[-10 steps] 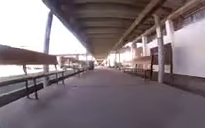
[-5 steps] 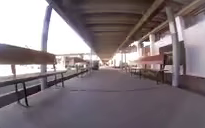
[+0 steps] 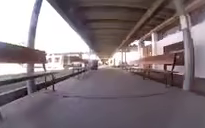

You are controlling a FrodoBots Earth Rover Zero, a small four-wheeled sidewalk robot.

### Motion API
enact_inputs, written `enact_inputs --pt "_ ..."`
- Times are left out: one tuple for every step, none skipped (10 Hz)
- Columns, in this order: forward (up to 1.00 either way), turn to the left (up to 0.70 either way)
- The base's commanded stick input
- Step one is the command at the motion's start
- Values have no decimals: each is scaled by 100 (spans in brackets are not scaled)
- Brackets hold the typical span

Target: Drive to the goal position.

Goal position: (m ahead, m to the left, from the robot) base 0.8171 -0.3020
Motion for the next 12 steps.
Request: enact_inputs --pt "100 -20" --pt "100 -5" --pt "100 1" --pt "100 1" --pt "100 1" --pt "100 1" --pt "100 1" --pt "100 1" --pt "100 1" --pt "100 1" --pt "100 1" --pt "100 1"
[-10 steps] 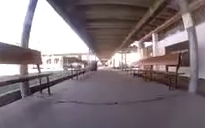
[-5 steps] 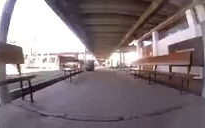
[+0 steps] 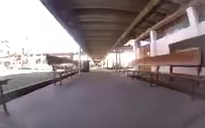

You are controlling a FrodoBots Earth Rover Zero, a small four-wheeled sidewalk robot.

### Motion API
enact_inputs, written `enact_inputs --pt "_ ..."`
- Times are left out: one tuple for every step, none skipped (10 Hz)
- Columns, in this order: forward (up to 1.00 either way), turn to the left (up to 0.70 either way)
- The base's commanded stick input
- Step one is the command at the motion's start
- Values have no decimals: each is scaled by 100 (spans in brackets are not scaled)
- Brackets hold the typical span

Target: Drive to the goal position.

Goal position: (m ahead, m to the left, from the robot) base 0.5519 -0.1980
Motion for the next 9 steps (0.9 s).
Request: enact_inputs --pt "100 1" --pt "100 1" --pt "100 1" --pt "100 1" --pt "100 1" --pt "100 1" --pt "100 1" --pt "100 1" --pt "100 1"
